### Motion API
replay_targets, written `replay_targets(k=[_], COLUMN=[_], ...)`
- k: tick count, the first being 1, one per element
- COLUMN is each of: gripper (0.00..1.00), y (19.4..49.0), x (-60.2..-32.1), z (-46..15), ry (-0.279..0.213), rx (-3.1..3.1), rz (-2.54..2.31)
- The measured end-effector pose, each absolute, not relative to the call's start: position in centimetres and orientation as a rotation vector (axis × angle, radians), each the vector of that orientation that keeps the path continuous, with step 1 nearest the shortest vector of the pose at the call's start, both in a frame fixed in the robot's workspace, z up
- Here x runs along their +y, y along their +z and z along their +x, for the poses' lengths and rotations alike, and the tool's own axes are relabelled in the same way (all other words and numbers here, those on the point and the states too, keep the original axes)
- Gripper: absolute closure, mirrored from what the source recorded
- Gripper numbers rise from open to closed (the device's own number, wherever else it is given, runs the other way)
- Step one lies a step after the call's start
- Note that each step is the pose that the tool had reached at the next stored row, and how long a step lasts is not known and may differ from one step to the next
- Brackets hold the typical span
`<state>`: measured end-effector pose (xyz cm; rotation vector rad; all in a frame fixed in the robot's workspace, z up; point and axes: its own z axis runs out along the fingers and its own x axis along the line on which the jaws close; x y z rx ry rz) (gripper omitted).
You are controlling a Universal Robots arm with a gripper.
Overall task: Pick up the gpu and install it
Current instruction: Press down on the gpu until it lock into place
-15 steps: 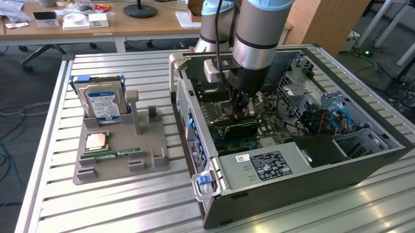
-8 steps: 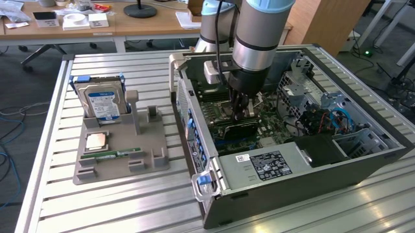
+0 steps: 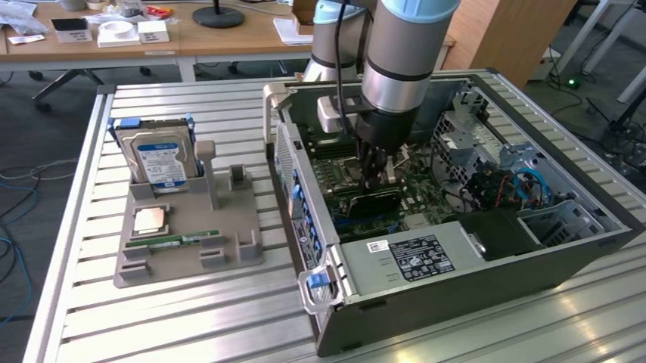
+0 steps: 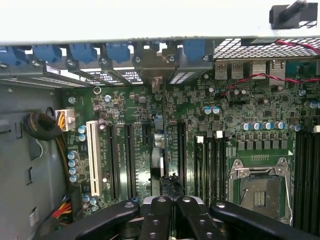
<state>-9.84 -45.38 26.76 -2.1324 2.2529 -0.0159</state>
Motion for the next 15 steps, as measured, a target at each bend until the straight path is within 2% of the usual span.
replay_targets(k=[15], gripper=[0.89], y=[26.55], x=[-45.40], z=[-9.86], ry=[-0.016], rx=[2.253], rz=[-2.132])
